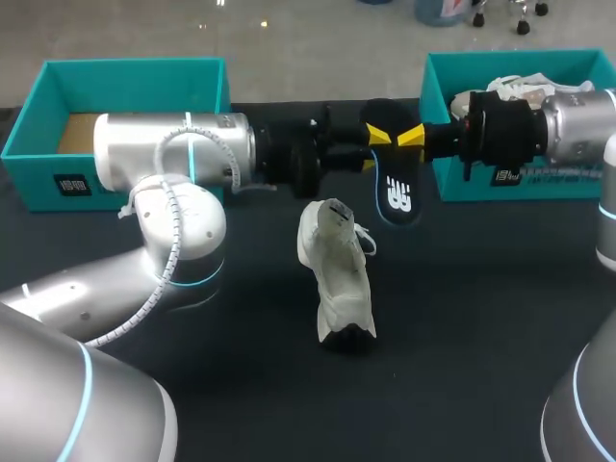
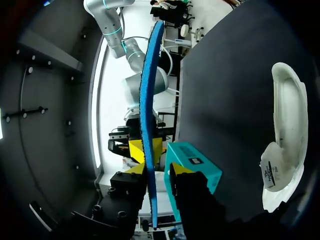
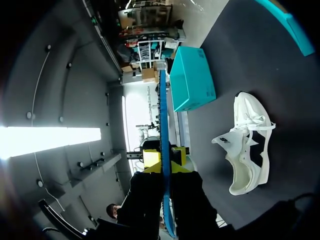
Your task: Take the shoe out of the shoebox, open the shoe tongue, remove and reinsert the insole, then place the shoe into the shoebox
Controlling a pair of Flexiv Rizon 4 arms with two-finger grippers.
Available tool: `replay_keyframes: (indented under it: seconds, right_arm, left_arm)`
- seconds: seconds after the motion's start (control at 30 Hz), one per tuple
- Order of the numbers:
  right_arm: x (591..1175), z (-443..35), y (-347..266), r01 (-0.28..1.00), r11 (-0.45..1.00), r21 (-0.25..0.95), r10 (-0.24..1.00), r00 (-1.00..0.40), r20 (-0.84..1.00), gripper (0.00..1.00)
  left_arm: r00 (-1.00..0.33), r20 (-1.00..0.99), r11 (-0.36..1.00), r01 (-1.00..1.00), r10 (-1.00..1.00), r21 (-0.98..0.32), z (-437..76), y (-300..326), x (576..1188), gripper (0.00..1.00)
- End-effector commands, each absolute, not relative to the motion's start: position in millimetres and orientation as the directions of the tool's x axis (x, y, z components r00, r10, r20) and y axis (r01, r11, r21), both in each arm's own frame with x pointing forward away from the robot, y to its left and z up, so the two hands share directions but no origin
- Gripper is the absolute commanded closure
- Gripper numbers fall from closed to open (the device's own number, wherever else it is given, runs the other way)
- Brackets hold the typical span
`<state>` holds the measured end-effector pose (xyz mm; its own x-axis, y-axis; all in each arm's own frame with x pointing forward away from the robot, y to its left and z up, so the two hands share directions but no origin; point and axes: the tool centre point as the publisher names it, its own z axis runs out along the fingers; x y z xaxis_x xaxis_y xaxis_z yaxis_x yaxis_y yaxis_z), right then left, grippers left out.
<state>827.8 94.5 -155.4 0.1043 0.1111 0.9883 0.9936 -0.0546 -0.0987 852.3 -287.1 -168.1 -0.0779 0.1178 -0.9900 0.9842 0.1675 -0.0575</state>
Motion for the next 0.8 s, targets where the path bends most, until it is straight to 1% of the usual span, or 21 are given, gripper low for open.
replay_keyframes:
  seconds: [0.03,0.07,0.23,0.27,0.3,0.33,0.6,0.63,0.67,0.7,0.73,0.8]
  right_arm:
    - [826,-155,95,0.994,-0.055,-0.097,0.109,0.103,0.989,1.00]
    - [825,-155,95,0.994,-0.053,-0.098,0.109,0.103,0.989,1.00]
    - [824,-156,97,0.994,-0.042,-0.100,0.112,0.104,0.988,1.00]
    - [824,-156,97,0.994,-0.041,-0.100,0.112,0.104,0.988,1.00]
    - [824,-157,97,0.994,-0.040,-0.101,0.113,0.105,0.988,1.00]
    - [824,-157,97,0.994,-0.040,-0.102,0.113,0.106,0.988,1.00]
    - [824,-159,96,0.994,-0.043,-0.103,0.110,0.107,0.988,1.00]
    - [824,-159,95,0.994,-0.047,-0.103,0.111,0.107,0.988,0.71]
    - [824,-160,94,0.993,-0.052,-0.102,0.114,0.108,0.988,0.50]
    - [824,-160,93,0.993,-0.058,-0.100,0.119,0.107,0.987,0.16]
    - [825,-161,91,0.993,-0.065,-0.100,0.123,0.108,0.987,0.00]
    - [825,-163,86,0.992,-0.086,-0.092,0.128,0.103,0.986,0.00]
  left_arm:
    - [-0.074,-0.991,0.171,0.984,0.108,-0.055,-172,-293,854,0.73]
    - [-0.073,-0.992,0.171,0.984,0.107,-0.055,-172,-294,854,0.74]
    - [-0.073,-0.992,0.173,0.983,0.103,-0.055,-173,-298,855,0.85]
    - [-0.073,-0.992,0.173,0.983,0.102,-0.054,-173,-299,855,0.85]
    - [-0.072,-0.992,0.172,0.984,0.100,-0.054,-173,-299,855,0.95]
    - [-0.071,-0.993,0.172,0.984,0.099,-0.053,-173,-300,855,1.00]
    - [-0.082,-0.994,0.163,0.984,0.076,-0.069,-172,-299,852,1.00]
    - [-0.093,-0.993,0.167,0.983,0.072,-0.080,-172,-298,852,1.00]
    - [-0.099,-0.993,0.167,0.982,0.070,-0.086,-173,-297,852,1.00]
    - [-0.100,-0.992,0.168,0.982,0.071,-0.087,-174,-296,852,1.00]
    - [-0.101,-0.992,0.168,0.982,0.072,-0.088,-175,-294,852,1.00]
    - [-0.109,-0.991,0.168,0.981,0.076,-0.095,-176,-292,851,1.00]
